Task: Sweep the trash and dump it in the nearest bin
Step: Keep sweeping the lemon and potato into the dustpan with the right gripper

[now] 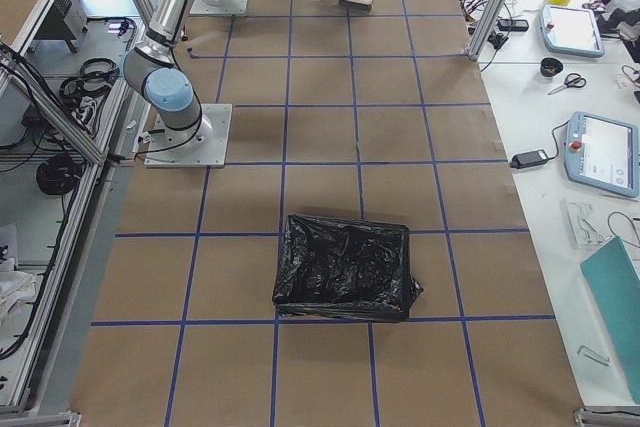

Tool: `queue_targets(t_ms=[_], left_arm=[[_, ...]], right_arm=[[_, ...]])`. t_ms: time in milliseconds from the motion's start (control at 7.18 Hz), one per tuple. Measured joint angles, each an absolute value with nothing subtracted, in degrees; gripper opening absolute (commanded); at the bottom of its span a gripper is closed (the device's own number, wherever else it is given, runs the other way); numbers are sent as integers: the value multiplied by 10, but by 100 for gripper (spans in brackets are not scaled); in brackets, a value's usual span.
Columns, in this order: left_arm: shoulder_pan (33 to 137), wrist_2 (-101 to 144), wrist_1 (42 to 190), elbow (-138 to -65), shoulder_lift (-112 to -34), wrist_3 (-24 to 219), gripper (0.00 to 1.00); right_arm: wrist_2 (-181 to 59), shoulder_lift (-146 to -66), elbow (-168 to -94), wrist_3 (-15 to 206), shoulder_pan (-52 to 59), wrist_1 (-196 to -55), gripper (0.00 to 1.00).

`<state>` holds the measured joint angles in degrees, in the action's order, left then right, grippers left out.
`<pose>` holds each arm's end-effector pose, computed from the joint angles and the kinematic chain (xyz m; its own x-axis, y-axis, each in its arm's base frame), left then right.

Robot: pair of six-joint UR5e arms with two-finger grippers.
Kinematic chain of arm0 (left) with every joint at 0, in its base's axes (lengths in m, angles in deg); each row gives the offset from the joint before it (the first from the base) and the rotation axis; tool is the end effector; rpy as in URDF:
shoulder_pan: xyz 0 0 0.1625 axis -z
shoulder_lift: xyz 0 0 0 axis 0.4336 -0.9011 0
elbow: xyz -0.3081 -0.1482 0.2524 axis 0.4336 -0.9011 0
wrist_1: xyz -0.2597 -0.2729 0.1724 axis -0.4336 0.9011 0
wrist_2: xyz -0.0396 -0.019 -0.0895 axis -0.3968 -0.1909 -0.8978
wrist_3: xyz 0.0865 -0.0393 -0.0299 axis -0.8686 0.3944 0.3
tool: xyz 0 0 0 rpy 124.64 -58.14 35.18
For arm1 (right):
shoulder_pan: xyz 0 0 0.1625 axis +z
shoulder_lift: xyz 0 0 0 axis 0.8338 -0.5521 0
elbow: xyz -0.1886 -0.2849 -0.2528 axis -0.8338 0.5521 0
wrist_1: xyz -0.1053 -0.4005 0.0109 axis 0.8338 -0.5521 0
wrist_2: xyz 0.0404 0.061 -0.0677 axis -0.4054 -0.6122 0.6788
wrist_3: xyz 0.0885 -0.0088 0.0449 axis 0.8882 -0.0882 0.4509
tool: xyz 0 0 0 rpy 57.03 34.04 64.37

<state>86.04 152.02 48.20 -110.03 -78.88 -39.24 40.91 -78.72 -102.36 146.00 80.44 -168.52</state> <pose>0.2160 -0.5827 0.2400 0.0068 0.9974 0.0716 0.9408 -0.0307 0.3377 0.6815 -0.4280 0.2173 -0.9227 0.3307 -0.1983 0.3110 0.9422 0.1243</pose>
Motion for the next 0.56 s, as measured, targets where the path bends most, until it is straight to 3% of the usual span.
queue_targets(t_ms=[557], left_arm=[[860, 1520, 482, -1101, -790, -392, 0]], right_arm=[[359, -762, -947, 1254, 805, -1566, 0]])
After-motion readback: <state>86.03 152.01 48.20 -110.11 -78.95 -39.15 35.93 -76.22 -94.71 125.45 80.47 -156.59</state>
